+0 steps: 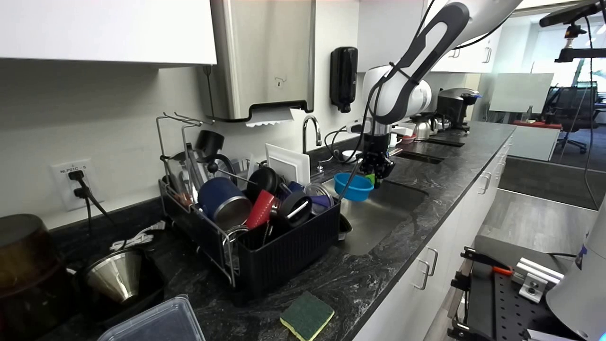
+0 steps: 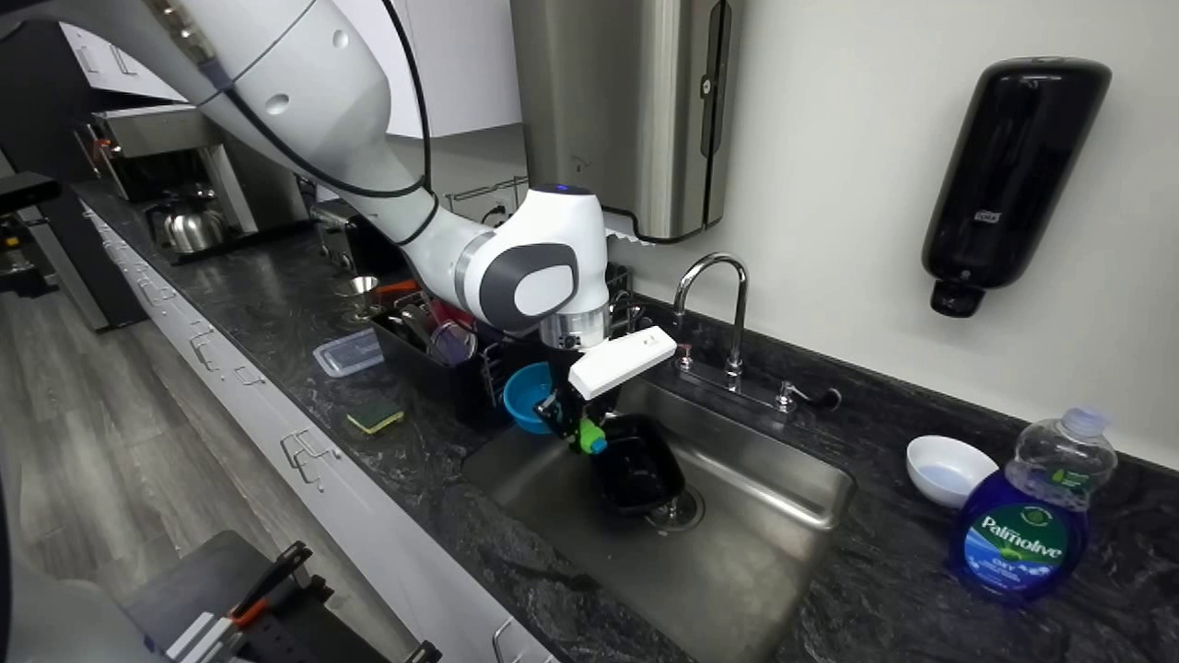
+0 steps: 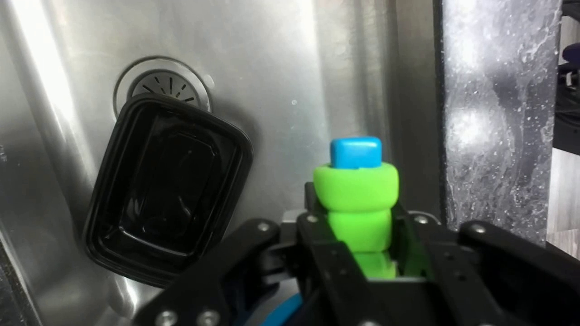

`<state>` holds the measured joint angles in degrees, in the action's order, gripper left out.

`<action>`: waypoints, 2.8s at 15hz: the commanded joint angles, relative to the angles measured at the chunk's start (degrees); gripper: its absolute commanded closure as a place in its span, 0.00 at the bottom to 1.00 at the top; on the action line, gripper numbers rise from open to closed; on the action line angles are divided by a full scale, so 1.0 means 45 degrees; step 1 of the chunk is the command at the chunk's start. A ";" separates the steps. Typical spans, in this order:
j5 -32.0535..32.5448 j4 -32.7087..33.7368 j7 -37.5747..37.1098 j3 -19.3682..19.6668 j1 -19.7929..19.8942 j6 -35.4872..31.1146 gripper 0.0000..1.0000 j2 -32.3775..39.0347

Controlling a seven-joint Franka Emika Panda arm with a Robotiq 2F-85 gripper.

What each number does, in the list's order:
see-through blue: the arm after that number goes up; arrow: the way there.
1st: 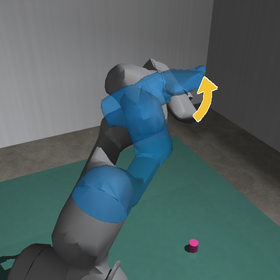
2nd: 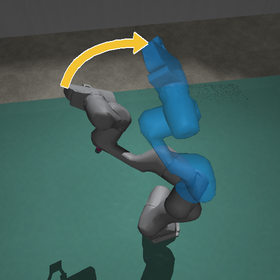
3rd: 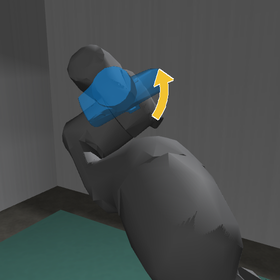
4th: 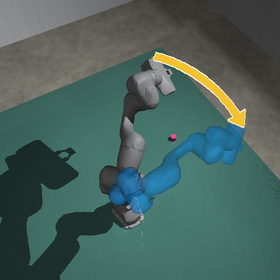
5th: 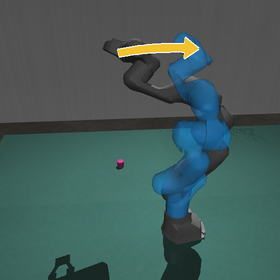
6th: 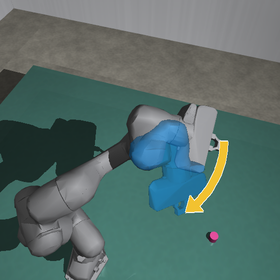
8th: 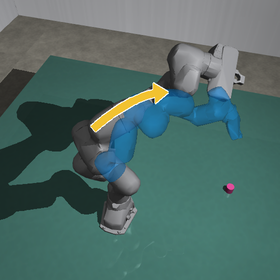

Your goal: Pick the blue pot from the sink and place it in the rack

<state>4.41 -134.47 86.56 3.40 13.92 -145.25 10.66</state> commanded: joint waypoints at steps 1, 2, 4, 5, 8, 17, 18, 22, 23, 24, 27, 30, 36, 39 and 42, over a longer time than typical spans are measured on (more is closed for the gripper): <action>-0.0049 0.0010 0.0027 0.0171 -0.0179 0.0028 0.69 -0.0008; -0.0049 0.0010 0.0027 0.0171 -0.0179 0.0028 0.69 -0.0008; -0.0049 0.0010 0.0027 0.0171 -0.0179 0.0028 0.69 -0.0008; -0.0049 0.0010 0.0027 0.0171 -0.0179 0.0028 0.69 -0.0008; -0.0049 0.0010 0.0027 0.0171 -0.0180 0.0028 0.69 -0.0008; -0.1760 -0.0504 0.0738 -0.0071 -0.1397 0.1415 0.92 -0.4219; -0.2012 -0.0510 0.0758 0.0043 -0.1719 0.2006 0.92 -0.4932; -0.1909 -0.0552 -0.0249 0.0324 -0.2461 0.3997 0.92 -0.7148; -0.1544 -0.0522 -0.0909 0.0269 -0.2423 0.4542 0.92 -0.7553; -0.1386 -0.0571 -0.1506 0.0197 -0.2457 0.4893 0.92 -0.7928; -0.1159 -0.0500 -0.3320 -0.0008 -0.2675 0.6269 0.92 -0.8616; -0.1281 -0.0144 -0.5989 -0.0447 -0.3092 0.7429 0.92 -0.8471; -0.2712 0.0453 -0.9475 -0.0381 -0.4332 0.8841 0.92 -0.7445; -0.3716 0.0813 -1.0309 -0.0304 -0.4560 0.9196 0.92 -0.6869; -0.4841 0.1398 -1.1269 -0.0206 -0.4523 0.9587 0.92 -0.6070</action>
<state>-13.20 -132.01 39.27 1.16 -6.07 -105.69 -20.60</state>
